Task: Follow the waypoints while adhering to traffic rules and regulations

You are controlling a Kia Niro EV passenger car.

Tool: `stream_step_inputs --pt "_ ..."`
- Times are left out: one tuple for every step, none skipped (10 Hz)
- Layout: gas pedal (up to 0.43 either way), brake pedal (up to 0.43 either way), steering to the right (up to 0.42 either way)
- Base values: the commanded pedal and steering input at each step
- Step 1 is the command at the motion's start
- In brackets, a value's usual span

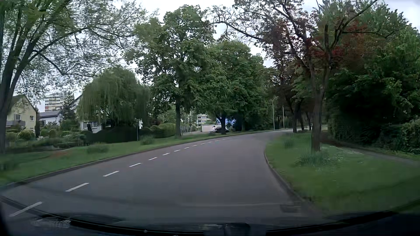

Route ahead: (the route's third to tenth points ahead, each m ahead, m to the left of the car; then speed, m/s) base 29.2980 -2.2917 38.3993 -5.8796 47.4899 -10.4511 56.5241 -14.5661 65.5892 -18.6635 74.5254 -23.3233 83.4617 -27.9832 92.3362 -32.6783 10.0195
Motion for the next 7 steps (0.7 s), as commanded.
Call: stream_step_inputs --pt "0.079 0.000 0.031" --pt "0.079 0.000 0.033" --pt "0.079 0.000 0.035" --pt "0.079 0.000 0.035" --pt "0.087 0.000 0.035" --pt "0.087 0.000 0.041" --pt "0.087 0.000 0.044"
